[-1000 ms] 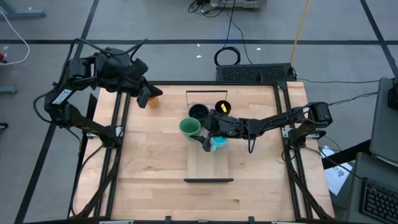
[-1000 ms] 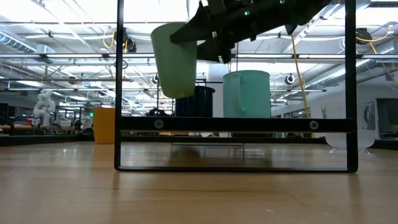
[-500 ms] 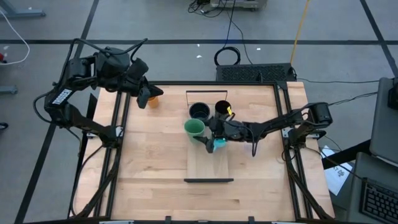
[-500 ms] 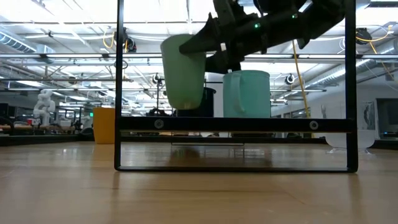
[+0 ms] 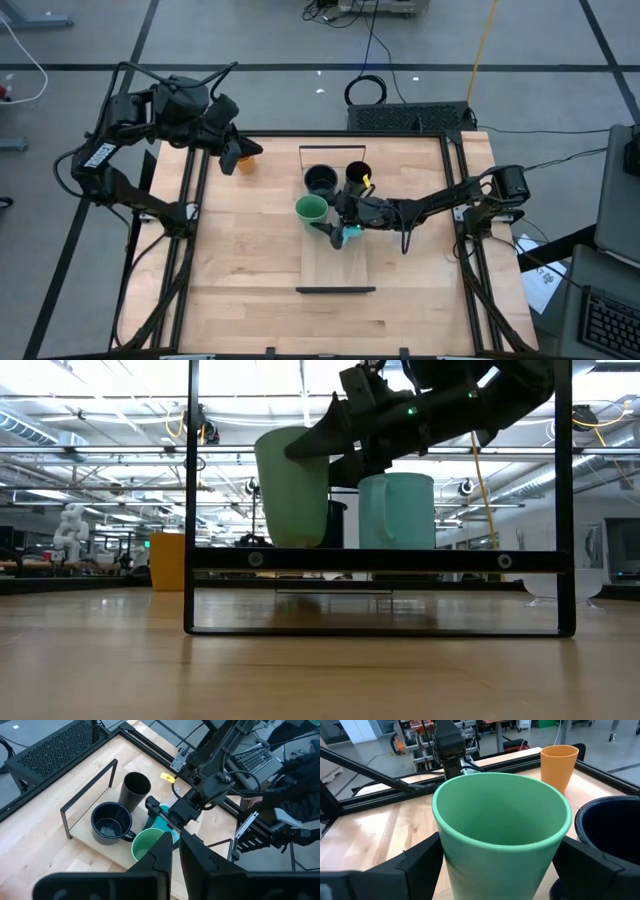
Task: Stack small to large cups/mugs on shelf
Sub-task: Put the green cup on the shelf
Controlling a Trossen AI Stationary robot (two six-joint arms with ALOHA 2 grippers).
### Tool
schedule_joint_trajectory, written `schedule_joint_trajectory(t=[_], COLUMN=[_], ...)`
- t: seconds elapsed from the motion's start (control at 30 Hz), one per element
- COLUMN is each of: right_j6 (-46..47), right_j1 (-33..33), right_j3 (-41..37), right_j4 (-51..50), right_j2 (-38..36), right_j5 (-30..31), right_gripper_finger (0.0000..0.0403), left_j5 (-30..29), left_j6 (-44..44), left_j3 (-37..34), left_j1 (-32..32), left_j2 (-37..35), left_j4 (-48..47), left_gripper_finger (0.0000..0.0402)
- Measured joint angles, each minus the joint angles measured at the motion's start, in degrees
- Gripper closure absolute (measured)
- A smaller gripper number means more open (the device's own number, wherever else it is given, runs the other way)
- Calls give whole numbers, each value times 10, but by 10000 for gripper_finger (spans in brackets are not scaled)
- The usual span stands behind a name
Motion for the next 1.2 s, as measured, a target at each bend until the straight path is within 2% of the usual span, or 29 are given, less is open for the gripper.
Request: schedule_joint_trajectory(t=[0.33, 1.0, 1.2], right_j6=[11, -8, -6], right_j1=[3, -1, -1], right_j3=[1, 1, 0], right_j4=[34, 45, 41], right_j2=[36, 33, 32], right_j5=[-5, -13, -13], right_gripper_finger=[85, 82, 63], left_j5=[0, 0, 0], left_j6=[0, 7, 9], left_j3=[0, 0, 0], left_j1=[0, 0, 0], left_j2=[0, 0, 0], left_j4=[1, -2, -2], left_gripper_finger=[369, 369, 369])
